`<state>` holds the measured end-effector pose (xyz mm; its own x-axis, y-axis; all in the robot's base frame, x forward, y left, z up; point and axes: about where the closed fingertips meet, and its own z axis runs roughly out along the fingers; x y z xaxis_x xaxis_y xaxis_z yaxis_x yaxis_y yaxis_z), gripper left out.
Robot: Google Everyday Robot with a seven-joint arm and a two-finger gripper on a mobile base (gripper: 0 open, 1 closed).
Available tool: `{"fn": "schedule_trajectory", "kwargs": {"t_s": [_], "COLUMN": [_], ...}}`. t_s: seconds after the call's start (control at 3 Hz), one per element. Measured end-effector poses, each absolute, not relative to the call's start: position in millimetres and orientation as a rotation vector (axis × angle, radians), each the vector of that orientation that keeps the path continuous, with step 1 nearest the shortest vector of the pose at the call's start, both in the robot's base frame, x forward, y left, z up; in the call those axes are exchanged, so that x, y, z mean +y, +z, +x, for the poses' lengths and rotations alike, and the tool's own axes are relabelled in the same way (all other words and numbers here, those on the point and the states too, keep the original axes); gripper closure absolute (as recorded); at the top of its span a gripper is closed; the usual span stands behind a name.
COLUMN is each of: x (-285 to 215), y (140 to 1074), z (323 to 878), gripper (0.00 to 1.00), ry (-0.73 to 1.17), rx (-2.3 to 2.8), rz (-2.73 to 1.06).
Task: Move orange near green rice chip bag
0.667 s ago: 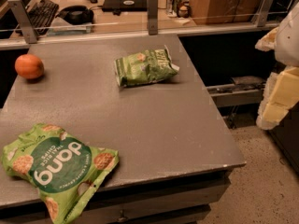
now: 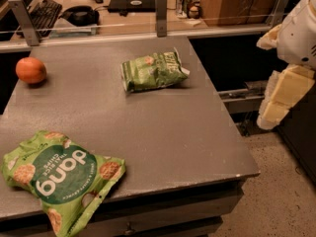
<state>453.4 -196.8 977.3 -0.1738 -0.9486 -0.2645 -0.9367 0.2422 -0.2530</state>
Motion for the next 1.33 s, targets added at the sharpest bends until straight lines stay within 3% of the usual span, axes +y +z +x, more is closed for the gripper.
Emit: {"fn": "schedule_trajectory", "kwargs": {"t_s": [1.0, 1.33], "x": [27, 27], "y": [969, 969], "z": [560, 560], "gripper": [0.00, 0.00], "ry": [0.331, 0.331], "rx": [1.802, 1.802], "rz": [-1.774, -1.774]}}
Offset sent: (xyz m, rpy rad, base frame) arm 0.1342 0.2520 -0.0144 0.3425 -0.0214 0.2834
